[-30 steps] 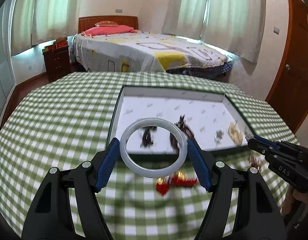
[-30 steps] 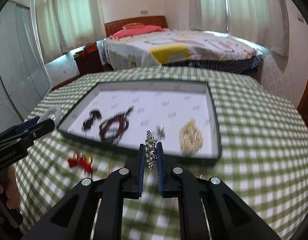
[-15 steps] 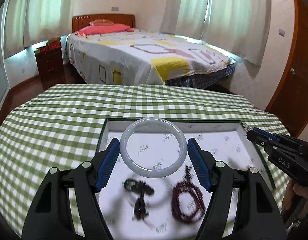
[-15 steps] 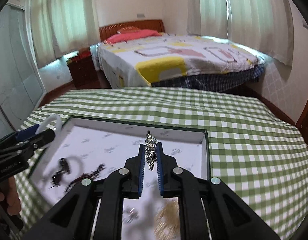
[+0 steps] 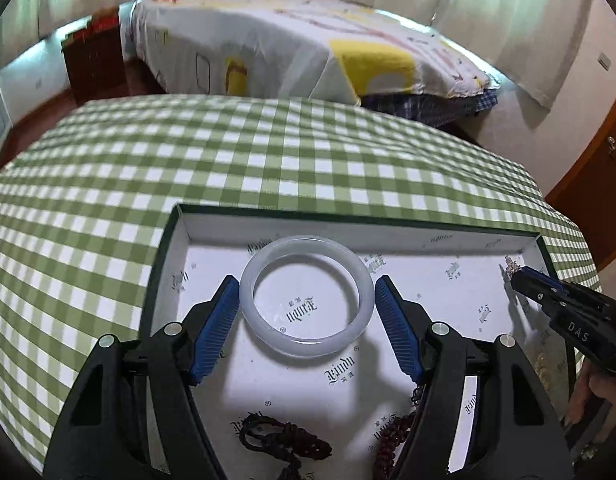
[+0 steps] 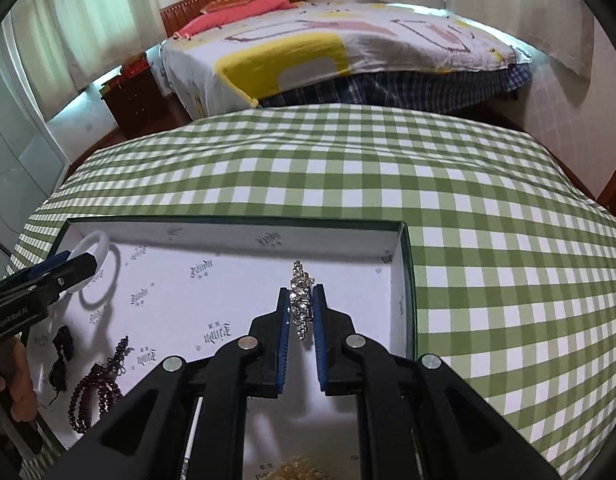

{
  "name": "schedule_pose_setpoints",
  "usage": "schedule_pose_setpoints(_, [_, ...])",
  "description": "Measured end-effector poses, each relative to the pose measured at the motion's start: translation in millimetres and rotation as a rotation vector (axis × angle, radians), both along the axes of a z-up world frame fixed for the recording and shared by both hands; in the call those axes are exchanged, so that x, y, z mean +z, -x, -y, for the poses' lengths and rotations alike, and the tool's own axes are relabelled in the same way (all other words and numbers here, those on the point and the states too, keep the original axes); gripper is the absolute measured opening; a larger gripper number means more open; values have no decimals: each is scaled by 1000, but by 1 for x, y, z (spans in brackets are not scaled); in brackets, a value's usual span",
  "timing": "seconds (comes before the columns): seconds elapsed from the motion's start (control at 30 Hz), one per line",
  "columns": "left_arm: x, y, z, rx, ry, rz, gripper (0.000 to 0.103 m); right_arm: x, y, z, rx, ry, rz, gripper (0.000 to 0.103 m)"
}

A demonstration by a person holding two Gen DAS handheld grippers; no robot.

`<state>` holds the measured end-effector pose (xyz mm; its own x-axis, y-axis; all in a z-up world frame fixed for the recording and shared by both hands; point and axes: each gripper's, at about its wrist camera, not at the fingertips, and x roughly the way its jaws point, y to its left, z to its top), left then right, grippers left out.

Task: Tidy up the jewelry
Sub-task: 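Carry the bangle with the left tool while the right tool carries the brooch over the tray, then open the right tool to drop the brooch while the left tool releases the bangle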

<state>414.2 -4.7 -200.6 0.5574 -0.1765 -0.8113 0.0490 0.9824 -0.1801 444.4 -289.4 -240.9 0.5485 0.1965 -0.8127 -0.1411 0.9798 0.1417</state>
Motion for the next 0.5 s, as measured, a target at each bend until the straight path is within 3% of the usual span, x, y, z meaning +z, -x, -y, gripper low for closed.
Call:
schedule_pose_setpoints(0.2, [-7, -3, 7, -26, -38, -37, 68, -1, -1, 2, 12, 13, -6, 13])
schedule_pose_setpoints(0.3, [-7, -4, 10, -30, -43, -42, 68, -2, -1, 2, 7, 10, -7, 27])
schedule_pose_setpoints(0.5, [-13, -10, 22, -44, -46, -55, 69, 0, 3, 2, 12, 3, 18, 35])
